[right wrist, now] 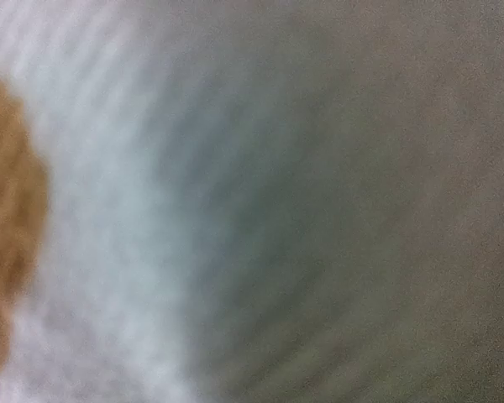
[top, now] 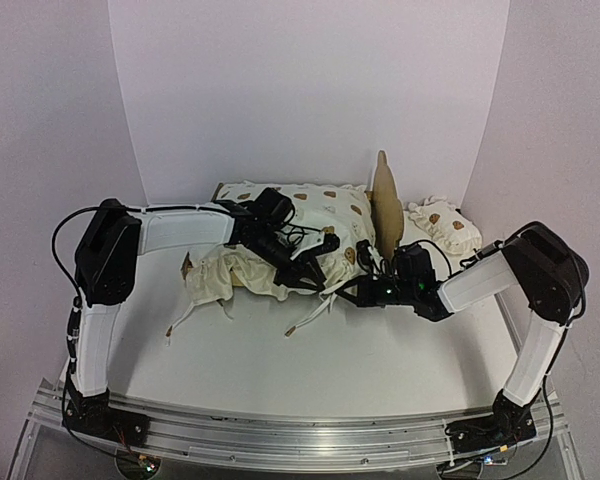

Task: Set up the pet bed

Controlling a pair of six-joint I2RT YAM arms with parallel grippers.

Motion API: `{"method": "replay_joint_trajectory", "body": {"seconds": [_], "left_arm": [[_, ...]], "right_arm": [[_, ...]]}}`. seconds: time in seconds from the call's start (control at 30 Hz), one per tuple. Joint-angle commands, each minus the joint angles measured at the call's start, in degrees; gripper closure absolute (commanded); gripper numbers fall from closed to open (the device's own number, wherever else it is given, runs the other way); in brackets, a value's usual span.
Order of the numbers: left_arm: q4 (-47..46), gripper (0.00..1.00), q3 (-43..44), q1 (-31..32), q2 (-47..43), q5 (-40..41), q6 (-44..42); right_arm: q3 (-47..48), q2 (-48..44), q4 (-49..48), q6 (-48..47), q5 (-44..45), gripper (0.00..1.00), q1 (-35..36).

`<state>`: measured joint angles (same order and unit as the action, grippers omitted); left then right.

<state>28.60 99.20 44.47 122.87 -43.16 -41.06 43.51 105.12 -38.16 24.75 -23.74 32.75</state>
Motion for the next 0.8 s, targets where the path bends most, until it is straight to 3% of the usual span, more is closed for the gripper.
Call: {"method": "replay_joint_trajectory", "body": {"seconds": [0.0,0.1,0.23,0.6,0.77], "left_arm": [[-9.76,0.78,0.08,-0.18,-0.63,7.11,4.82],[-18.15,0.84,-2.78,0.16,-0.02,15.45,6.99],[-23.09,0.86,-5.76,2.42,0.68,20.32,1.84],[-23.09,0.87,-11.93,4.13,-2.84,14.23,-3.40],[-33.74,0.85,-19.85,3.91,-8.30,14.62,-4.47]], "right_arm": [[2.08,0.33,-2.35,0.13,0.32,1.00,-0.23],[1.99,0.08,-2.36,-0.01,0.10,1.00,-0.22],[1.83,-0.29,-2.37,-0.28,-0.47,1.00,-0.21],[2.28,-2.45,-2.38,-0.24,-1.04,1.00,-0.20],[1.50,-3.35,-2.31,-0.22,-0.46,1.00,-0.18]]}}
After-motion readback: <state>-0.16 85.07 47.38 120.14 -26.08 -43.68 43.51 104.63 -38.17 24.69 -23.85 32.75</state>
